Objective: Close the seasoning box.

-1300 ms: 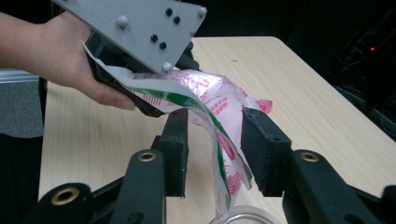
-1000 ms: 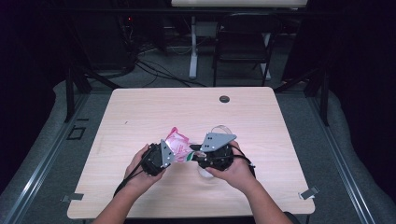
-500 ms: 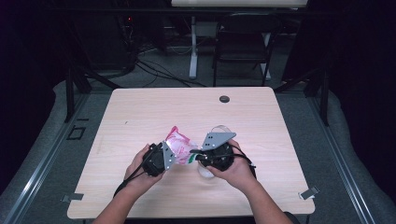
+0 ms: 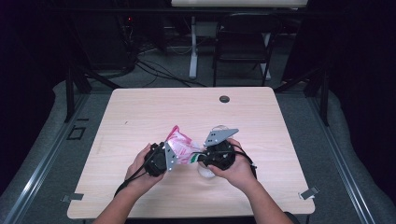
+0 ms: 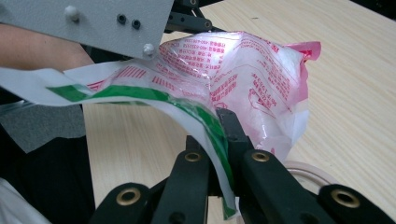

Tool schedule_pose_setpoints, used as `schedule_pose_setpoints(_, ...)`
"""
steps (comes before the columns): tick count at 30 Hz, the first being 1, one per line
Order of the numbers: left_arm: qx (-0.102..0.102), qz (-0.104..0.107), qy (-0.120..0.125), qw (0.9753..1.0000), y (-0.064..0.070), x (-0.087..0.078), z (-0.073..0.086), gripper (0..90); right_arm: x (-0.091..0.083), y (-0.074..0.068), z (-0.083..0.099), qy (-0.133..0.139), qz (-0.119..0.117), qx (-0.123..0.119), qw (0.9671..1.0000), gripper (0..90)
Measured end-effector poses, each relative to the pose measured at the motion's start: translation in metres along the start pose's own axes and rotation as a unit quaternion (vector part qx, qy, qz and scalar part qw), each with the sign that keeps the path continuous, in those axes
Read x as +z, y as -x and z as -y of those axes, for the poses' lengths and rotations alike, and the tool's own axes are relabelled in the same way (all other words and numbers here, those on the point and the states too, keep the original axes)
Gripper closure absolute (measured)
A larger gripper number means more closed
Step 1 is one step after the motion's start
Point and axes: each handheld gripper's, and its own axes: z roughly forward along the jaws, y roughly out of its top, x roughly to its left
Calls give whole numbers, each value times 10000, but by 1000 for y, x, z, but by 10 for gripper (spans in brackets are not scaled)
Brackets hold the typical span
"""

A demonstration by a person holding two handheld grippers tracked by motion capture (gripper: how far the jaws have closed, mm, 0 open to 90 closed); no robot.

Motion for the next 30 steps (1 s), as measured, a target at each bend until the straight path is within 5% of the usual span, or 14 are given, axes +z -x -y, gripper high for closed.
schedule_pose_setpoints(9,305,-292,107,9991,1,-3,-7,605,-5,5,2,56,-156,282,9995,900)
schedule_pose_setpoints(18,718,-753,172,9944,1,-7,-16,606,-8,8,7,77,-179,372,9991,900)
schedule_pose_setpoints(30,1273,-942,-23,9874,-3,-9,-25,605,-7,12,11,59,-147,432,9989,900)
